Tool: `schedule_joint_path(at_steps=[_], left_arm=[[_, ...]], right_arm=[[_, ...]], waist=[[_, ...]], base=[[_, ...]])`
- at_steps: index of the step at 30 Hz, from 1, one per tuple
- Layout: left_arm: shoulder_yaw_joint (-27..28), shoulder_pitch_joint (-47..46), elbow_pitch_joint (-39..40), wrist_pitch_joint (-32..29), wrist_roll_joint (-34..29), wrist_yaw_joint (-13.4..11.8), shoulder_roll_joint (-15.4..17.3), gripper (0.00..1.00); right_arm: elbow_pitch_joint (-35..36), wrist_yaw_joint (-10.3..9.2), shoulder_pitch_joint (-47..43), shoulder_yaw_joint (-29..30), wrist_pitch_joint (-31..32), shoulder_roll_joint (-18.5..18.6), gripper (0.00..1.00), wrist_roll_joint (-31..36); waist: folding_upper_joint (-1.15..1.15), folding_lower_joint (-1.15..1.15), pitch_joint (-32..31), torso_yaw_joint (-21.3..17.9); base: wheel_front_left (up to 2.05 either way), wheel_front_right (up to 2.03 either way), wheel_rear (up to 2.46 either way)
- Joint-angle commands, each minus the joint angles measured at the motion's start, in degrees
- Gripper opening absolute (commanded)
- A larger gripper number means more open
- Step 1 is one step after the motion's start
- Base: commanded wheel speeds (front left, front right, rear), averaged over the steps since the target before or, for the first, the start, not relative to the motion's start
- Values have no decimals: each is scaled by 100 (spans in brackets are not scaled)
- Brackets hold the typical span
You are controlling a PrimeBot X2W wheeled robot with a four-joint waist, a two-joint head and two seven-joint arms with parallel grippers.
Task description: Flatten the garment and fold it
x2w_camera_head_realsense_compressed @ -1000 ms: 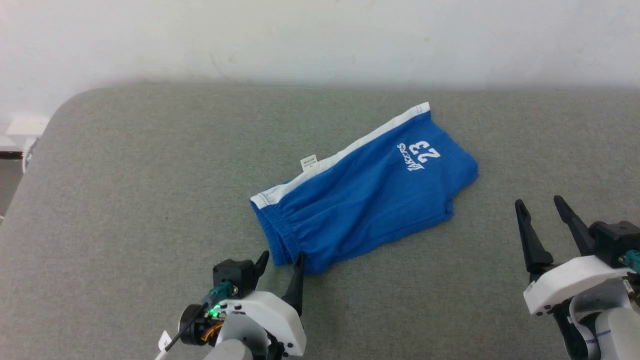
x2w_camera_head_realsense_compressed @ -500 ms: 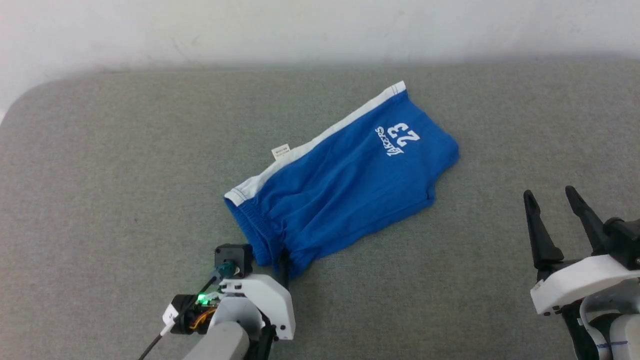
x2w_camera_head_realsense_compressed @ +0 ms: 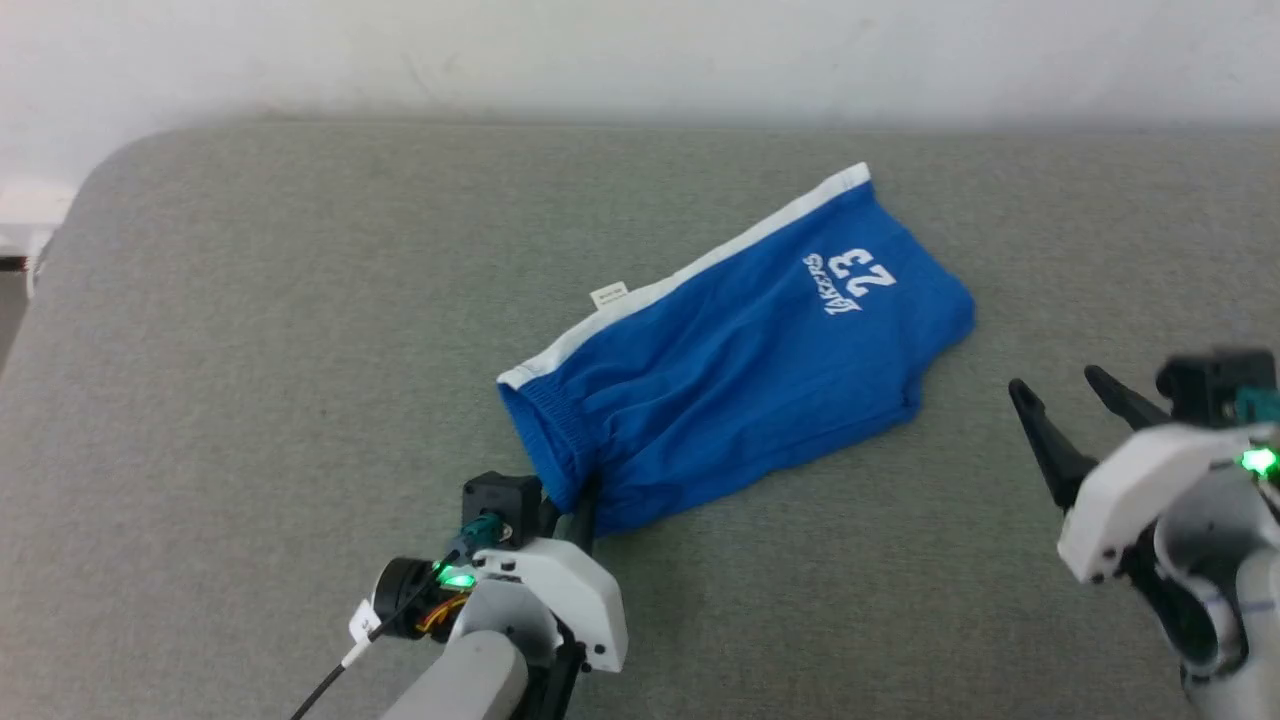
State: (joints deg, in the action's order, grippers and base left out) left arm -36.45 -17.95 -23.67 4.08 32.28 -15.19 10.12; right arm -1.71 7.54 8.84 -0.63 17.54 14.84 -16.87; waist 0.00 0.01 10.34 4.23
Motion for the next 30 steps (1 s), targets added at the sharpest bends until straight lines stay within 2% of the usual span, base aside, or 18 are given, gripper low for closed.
schedule_joint_path(at_steps=[1,5,9,14,19,23,24,25,26,27,30], left_arm=[[-31,-2,150,68,-69,7,17,0],[-148,-126,528,89,-184,35,4,0],[-346,-268,774,18,-317,72,-71,0],[-577,-375,927,-43,-407,126,-228,0],[-711,-445,885,-38,-435,176,-324,0],[-739,-493,805,-17,-442,178,-345,0],[-738,-507,789,-10,-440,178,-348,0],[-734,-519,774,-1,-436,177,-350,0],[-730,-527,761,8,-431,175,-351,0],[-725,-530,748,17,-424,175,-349,0],[-708,-531,705,32,-403,167,-329,0]], right_arm=[[-168,-5,322,-56,364,46,100,-195],[-822,-5,1066,-66,1208,126,100,-412],[-1703,-5,1854,170,1722,54,100,-282],[-2721,-5,2641,365,1929,22,100,188],[-3390,-5,3023,170,1926,-22,100,347],[-3790,-5,3091,-166,1955,78,100,455],[-3884,-5,3100,-215,1947,120,91,484],[-3978,-5,3106,-253,1935,155,48,516],[-4066,-5,3108,-286,1922,176,16,532],[-4148,-5,3113,-289,1895,185,0,528],[-4326,-5,3161,-238,1717,199,0,484]], waist=[[0,-1,39,246],[0,-1,252,518],[0,-1,509,772],[0,-1,769,1032],[0,-1,886,1182],[0,-1,912,1244],[0,-1,914,1255],[0,-1,913,1263],[0,-1,908,1266],[0,-1,899,1266],[0,-1,860,1239]], base=[[0,0,0],[0,0,0],[0,0,0],[0,0,0],[0,0,0],[0,0,0],[0,0,0],[0,0,0],[0,0,0],[0,0,0],[0,0,0]])
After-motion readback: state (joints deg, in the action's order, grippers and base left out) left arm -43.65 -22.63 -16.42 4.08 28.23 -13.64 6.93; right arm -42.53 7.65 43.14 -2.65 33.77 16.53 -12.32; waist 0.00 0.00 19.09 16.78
